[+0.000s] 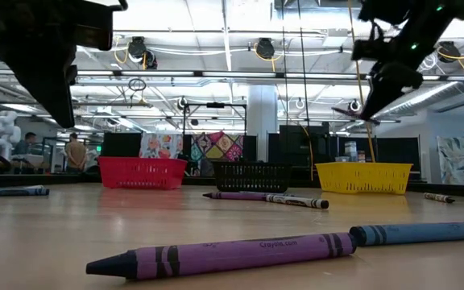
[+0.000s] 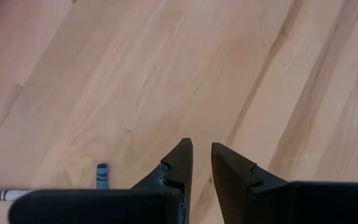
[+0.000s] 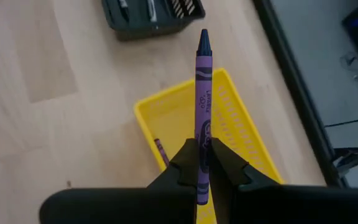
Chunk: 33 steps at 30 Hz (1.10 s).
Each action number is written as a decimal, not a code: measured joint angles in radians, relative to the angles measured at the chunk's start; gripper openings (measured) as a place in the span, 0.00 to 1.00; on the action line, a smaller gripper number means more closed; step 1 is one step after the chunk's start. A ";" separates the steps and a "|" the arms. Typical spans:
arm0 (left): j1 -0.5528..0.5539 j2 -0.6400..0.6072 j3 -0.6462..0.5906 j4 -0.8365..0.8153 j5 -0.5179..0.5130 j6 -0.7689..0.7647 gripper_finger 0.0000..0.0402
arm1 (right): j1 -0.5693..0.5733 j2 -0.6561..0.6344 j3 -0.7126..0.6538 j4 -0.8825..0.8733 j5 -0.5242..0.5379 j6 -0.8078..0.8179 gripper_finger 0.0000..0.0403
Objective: Sort crayons
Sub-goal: Put the purple crayon into the yellow basket
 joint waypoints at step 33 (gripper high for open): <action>-0.015 0.000 0.000 -0.008 0.120 0.012 0.15 | -0.352 0.402 0.000 0.119 -0.174 -0.267 0.10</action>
